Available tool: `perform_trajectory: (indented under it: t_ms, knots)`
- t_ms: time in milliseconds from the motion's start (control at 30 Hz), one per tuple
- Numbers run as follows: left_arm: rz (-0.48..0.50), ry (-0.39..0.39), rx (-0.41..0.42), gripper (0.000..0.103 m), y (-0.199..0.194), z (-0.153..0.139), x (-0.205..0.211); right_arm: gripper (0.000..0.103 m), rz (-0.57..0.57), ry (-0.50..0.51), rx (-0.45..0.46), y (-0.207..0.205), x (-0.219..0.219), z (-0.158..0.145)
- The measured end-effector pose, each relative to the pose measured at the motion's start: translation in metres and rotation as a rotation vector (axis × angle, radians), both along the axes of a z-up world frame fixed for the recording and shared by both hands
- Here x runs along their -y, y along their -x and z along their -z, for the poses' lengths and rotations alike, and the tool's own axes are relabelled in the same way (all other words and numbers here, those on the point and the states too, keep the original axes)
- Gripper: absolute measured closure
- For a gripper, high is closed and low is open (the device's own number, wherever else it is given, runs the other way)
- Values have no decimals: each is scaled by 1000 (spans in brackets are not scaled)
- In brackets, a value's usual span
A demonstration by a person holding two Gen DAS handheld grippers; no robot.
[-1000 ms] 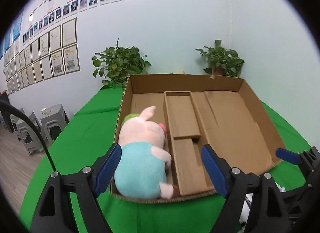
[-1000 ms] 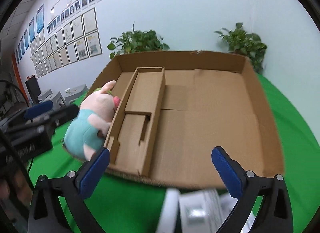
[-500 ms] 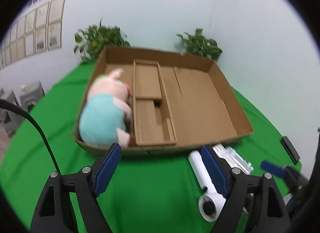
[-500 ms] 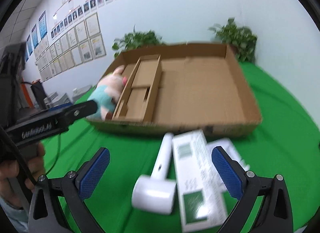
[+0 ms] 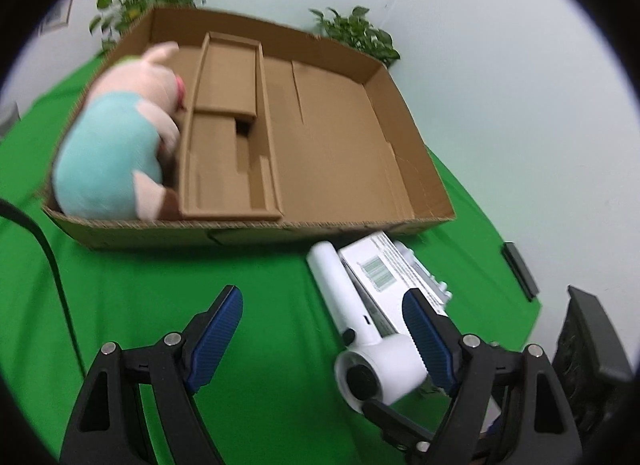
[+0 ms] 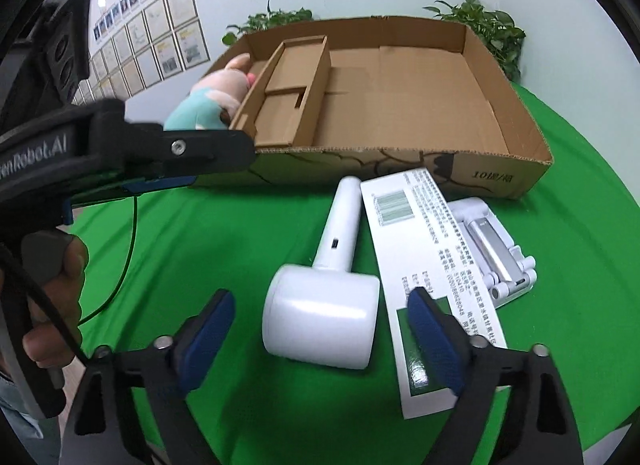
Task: Organize objects
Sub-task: 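Move the right tool toward the white hair dryer head, then grasp the dryer head with the right tool while the left tool grasps its handle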
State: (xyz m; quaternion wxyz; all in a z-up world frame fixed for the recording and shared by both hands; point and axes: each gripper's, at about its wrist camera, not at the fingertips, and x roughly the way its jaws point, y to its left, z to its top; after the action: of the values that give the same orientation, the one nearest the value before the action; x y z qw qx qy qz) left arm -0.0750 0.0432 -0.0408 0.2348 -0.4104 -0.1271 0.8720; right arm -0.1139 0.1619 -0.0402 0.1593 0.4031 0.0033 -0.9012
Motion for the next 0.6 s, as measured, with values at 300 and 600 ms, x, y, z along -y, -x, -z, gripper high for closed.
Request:
perform_trajectory:
  t_ms: [300, 600]
  knots:
    - [53, -46, 75, 22, -1, 17, -5, 45, -35, -43, 12, -8, 9, 5]
    - [90, -66, 144, 22, -9, 42, -9, 40, -127, 26, 44, -32, 16, 5]
